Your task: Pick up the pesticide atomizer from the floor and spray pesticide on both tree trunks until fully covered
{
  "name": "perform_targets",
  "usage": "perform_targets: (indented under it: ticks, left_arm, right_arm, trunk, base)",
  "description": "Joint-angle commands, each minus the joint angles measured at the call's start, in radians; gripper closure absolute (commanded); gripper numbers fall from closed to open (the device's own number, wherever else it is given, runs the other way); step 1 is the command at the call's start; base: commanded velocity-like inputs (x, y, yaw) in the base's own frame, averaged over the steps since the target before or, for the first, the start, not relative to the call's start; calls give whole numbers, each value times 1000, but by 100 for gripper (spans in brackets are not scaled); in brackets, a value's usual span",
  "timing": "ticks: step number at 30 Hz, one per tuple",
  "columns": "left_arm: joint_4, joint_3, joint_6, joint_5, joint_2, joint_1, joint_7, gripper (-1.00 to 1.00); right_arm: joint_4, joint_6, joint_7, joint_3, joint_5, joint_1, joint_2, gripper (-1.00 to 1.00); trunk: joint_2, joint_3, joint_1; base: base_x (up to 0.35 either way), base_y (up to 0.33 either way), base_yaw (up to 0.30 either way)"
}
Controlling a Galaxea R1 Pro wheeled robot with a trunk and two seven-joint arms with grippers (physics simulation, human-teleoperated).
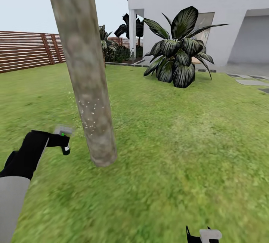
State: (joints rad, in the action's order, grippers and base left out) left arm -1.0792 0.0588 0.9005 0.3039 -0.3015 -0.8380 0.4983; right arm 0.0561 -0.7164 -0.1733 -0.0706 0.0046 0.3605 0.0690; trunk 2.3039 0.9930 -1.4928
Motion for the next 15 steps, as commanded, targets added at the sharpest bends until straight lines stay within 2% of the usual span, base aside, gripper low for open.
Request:
perform_targets:
  ticks: [1,3,6,15]
  left_arm:
    - [8,3,-5,-3,-5,21,-1,100]
    - [14,4,-44,-1,-14,42,-1,100]
    - [29,3,-83,-2,-13,59,-12,100]
    - [30,5,-87,-8,-5,62,-24,100]
  right_arm:
    - [0,0,0,0,0,0,0,-100]
    - [0,0,0,0,0,0,0,-100]
    - [0,0,0,0,0,0,0,-100]
    - [0,0,0,0,0,0,0,-100]
  trunk:
    - [0,0,0]
    - [0,0,0]
    - [0,0,0]
    - [0,0,0]
  base:
    - [0,0,0]
    - [0,0,0]
    - [8,-9,0]
    - [116,-212,0]
